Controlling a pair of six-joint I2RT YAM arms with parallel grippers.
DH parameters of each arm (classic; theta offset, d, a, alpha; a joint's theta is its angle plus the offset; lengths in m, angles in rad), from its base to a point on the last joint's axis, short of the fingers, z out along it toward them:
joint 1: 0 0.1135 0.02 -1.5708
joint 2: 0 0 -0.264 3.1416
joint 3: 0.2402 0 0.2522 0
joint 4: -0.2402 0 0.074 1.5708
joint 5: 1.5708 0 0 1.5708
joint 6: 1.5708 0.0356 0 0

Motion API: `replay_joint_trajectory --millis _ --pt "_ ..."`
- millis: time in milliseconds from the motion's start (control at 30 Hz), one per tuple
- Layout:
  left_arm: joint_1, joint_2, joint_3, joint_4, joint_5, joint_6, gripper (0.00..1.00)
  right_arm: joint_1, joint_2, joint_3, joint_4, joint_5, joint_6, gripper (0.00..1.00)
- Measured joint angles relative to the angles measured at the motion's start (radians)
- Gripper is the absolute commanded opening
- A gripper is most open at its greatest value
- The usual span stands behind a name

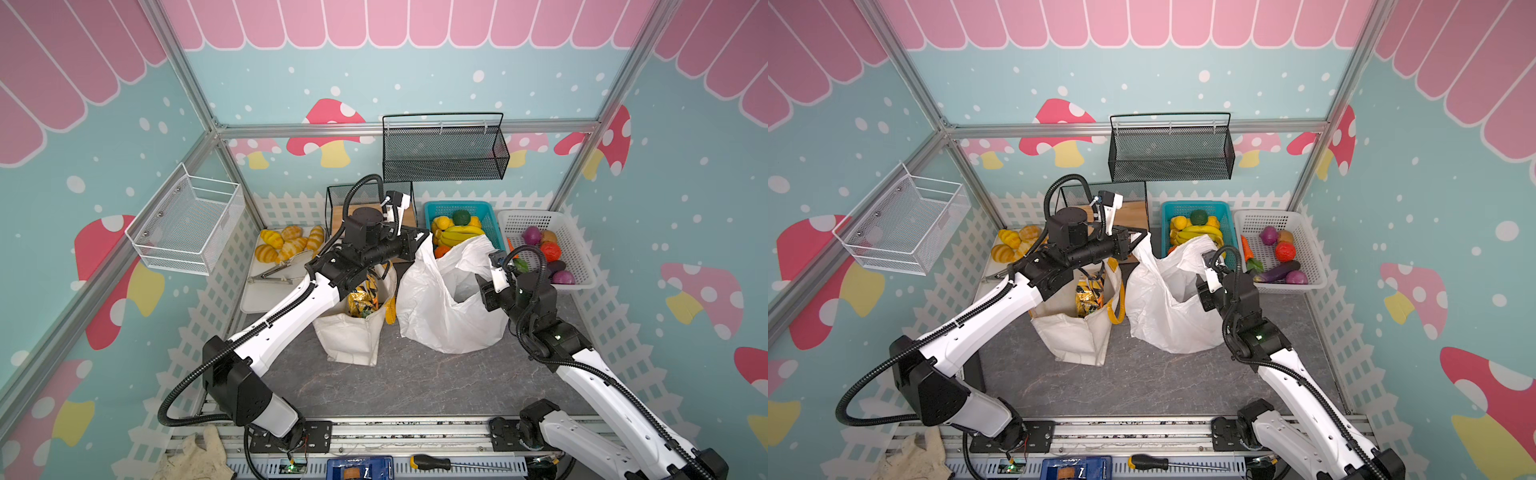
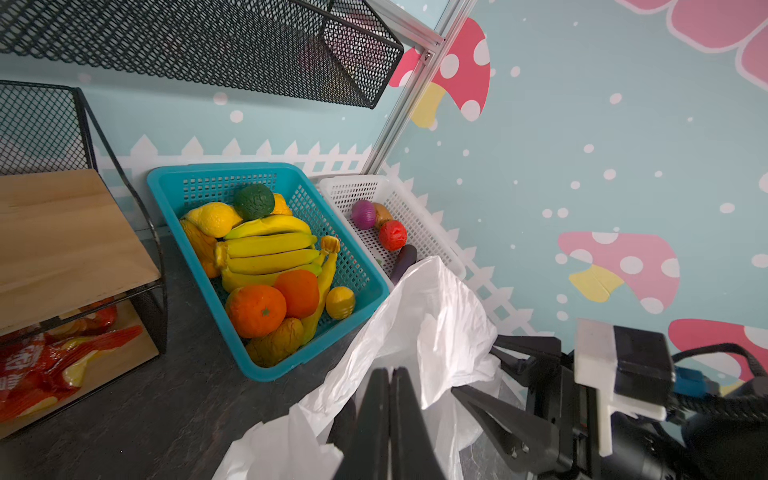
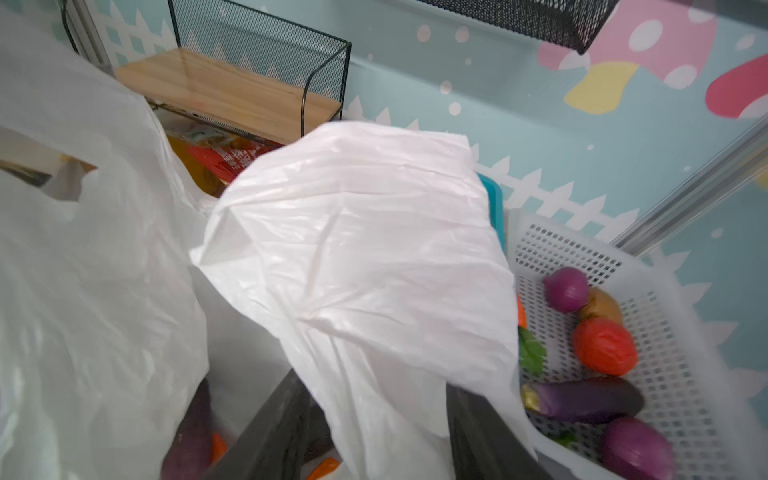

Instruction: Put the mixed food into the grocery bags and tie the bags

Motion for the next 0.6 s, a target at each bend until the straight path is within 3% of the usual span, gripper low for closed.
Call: replay_joint_trajectory --millis 133,333,467,600 --pt "0.003 -0.004 -0.003 -0.008 -0.041 0.039 0.41 -0.009 -0.043 -0.024 0.023 -0.043 0.03 0.13" --pt "-0.002 -0.152 -0.157 0.066 -0.133 0.104 0.58 -0.067 -0.132 -0.031 0.036 -0.17 0.102 0.03" --pt "-0.05 -0.311 -0.289 0.174 -0.16 0.176 0.61 -0.116 -0.154 -0.031 0.04 -0.278 0.161 0.0" --pt "-0.144 -0.404 -0.347 0.248 -0.09 0.31 0.61 -0.176 -0.143 -0.031 0.04 -0.397 0.208 0.0"
